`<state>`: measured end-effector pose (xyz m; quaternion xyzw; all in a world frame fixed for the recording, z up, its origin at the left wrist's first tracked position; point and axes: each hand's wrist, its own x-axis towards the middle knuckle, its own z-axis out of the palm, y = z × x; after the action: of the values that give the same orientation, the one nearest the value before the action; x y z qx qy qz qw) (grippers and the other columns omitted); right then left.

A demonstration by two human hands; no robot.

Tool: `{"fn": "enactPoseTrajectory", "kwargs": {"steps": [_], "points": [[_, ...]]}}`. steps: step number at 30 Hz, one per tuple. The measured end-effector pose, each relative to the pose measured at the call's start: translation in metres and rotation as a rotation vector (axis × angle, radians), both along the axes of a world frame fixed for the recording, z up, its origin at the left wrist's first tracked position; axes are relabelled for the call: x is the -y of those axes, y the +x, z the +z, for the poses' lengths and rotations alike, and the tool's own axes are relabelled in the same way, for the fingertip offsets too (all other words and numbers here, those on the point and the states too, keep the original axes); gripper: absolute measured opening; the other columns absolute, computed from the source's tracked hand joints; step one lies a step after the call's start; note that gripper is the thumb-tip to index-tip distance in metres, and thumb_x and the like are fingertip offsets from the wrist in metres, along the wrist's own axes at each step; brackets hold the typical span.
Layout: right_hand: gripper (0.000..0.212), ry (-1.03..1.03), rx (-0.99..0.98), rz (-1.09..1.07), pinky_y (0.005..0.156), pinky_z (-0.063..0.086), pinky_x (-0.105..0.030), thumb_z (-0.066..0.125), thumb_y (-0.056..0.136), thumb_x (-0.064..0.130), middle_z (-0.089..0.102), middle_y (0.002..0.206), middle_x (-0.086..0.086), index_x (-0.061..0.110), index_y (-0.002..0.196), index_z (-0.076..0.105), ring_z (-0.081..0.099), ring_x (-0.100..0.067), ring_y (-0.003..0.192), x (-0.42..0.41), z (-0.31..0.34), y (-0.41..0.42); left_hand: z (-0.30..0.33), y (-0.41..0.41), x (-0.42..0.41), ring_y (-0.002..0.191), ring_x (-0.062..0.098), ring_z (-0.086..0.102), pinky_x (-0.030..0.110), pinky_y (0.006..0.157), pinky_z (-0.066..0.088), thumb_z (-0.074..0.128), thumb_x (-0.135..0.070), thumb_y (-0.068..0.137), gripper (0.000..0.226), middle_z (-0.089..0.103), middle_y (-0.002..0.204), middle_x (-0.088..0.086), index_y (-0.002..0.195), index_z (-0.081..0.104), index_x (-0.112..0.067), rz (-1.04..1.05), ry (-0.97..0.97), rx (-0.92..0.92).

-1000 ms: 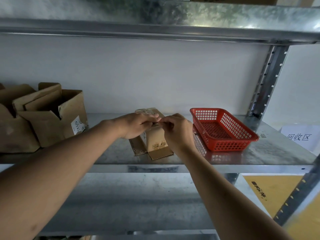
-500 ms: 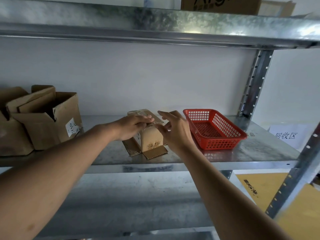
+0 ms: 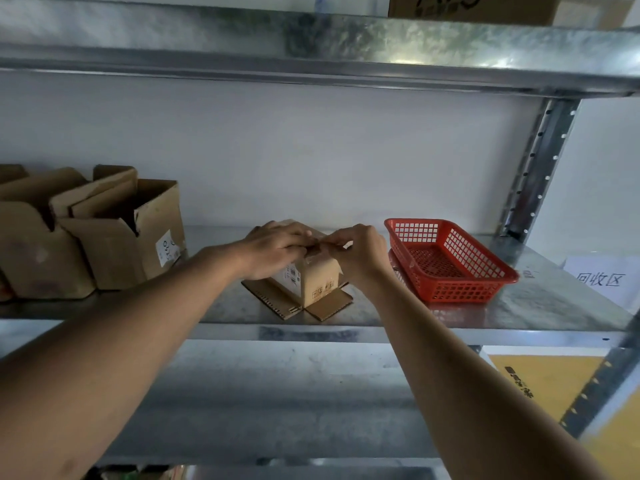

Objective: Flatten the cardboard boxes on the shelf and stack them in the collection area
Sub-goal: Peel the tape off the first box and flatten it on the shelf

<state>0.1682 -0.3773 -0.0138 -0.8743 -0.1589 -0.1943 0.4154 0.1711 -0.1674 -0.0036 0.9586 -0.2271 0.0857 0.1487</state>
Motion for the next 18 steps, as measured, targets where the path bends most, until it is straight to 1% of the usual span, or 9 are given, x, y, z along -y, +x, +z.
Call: {"fn": "enactPoseTrajectory", "kwargs": {"steps": [3, 5, 6, 7, 8, 10, 13, 15, 18], "points": [[0.009, 0.107, -0.037, -0.005, 0.083, 0.057, -0.036, 0.081, 0.088, 0.024, 0.078, 0.095, 0.006, 0.023, 0.097, 0.084, 0.070, -0.014, 0.092, 0.001, -0.002, -0.002, -0.006, -0.002, -0.002, 0.140, 0.009, 0.035, 0.022, 0.107, 0.021, 0.031, -0.052, 0.096, 0.054, 0.051, 0.152, -0.015, 0.141, 0.059, -0.045, 0.010, -0.036, 0.026], [0.010, 0.106, -0.012, 0.002, 0.082, 0.058, -0.041, 0.079, 0.090, 0.025, 0.077, 0.099, 0.004, 0.021, 0.098, 0.083, 0.071, -0.018, 0.089, 0.001, -0.004, -0.003, -0.009, -0.003, -0.003, 0.144, 0.010, 0.030, 0.021, 0.107, 0.016, 0.027, -0.058, 0.094, 0.051, 0.045, 0.155, -0.021, 0.140, 0.048, -0.059, 0.049, -0.025, 0.016], [0.011, 0.089, 0.011, 0.005, 0.080, 0.058, -0.040, 0.078, 0.091, 0.026, 0.075, 0.102, 0.002, 0.020, 0.099, 0.083, 0.070, -0.020, 0.090, 0.002, -0.005, -0.004, -0.010, -0.004, -0.004, 0.146, 0.010, 0.027, 0.023, 0.110, 0.014, 0.026, -0.059, 0.093, 0.045, 0.041, 0.155, -0.027, 0.135, 0.040, -0.068, 0.063, -0.027, 0.006], [0.012, 0.072, 0.038, 0.011, 0.079, 0.056, -0.034, 0.078, 0.091, 0.026, 0.073, 0.104, 0.001, 0.019, 0.100, 0.083, 0.069, -0.020, 0.091, 0.003, -0.006, -0.004, -0.011, -0.006, -0.004, 0.146, 0.010, 0.026, 0.025, 0.112, 0.013, 0.026, -0.060, 0.093, 0.038, 0.039, 0.152, -0.033, 0.126, 0.034, -0.076, 0.071, -0.041, -0.002], [0.012, 0.065, 0.070, 0.019, 0.077, 0.053, -0.025, 0.078, 0.092, 0.025, 0.071, 0.106, 0.000, 0.018, 0.101, 0.083, 0.068, -0.019, 0.093, 0.004, -0.008, -0.005, -0.011, -0.007, -0.004, 0.147, 0.010, 0.026, 0.028, 0.114, 0.012, 0.027, -0.060, 0.093, 0.034, 0.037, 0.146, -0.038, 0.118, 0.030, -0.082, 0.070, -0.061, -0.005], [0.011, 0.053, 0.151, 0.032, 0.072, 0.041, -0.006, 0.078, 0.092, 0.017, 0.068, 0.106, -0.002, 0.016, 0.101, 0.083, 0.065, -0.016, 0.092, 0.005, -0.012, -0.009, -0.012, -0.009, -0.004, 0.147, 0.010, 0.025, 0.033, 0.119, 0.012, 0.028, -0.059, 0.094, 0.033, 0.034, 0.142, -0.042, 0.108, 0.029, -0.089, 0.065, -0.091, -0.006], [0.013, 0.020, 0.316, 0.058, 0.073, 0.035, 0.001, 0.076, 0.090, 0.004, 0.067, 0.103, -0.007, 0.011, 0.098, 0.084, 0.060, -0.013, 0.082, 0.004, -0.020, -0.015, -0.011, -0.010, -0.004, 0.147, 0.006, 0.025, 0.035, 0.123, 0.013, 0.027, -0.061, 0.095, 0.033, 0.035, 0.145, -0.041, 0.107, 0.031, -0.092, 0.068, -0.082, -0.014], [0.012, 0.047, 0.401, 0.087, 0.075, 0.038, -0.002, 0.078, 0.088, 0.001, 0.066, 0.099, -0.008, 0.009, 0.095, 0.084, 0.062, -0.014, 0.080, 0.005, -0.026, -0.016, -0.011, -0.011, -0.004, 0.148, 0.005, 0.025, 0.034, 0.124, 0.012, 0.026, -0.061, 0.096, 0.033, 0.034, 0.151, -0.038, 0.116, 0.032, -0.087, 0.068, -0.060, -0.015], [0.011, 0.136, 0.403, 0.139, 0.074, 0.054, -0.026, 0.080, 0.088, 0.007, 0.065, 0.097, -0.004, 0.012, 0.097, 0.084, 0.067, -0.018, 0.081, 0.010, -0.028, -0.016, -0.011, -0.010, -0.004, 0.150, 0.008, 0.025, 0.038, 0.125, 0.010, 0.030, -0.058, 0.103, 0.032, 0.035, 0.156, -0.034, 0.127, 0.039, -0.077, 0.083, -0.085, -0.025]]}}
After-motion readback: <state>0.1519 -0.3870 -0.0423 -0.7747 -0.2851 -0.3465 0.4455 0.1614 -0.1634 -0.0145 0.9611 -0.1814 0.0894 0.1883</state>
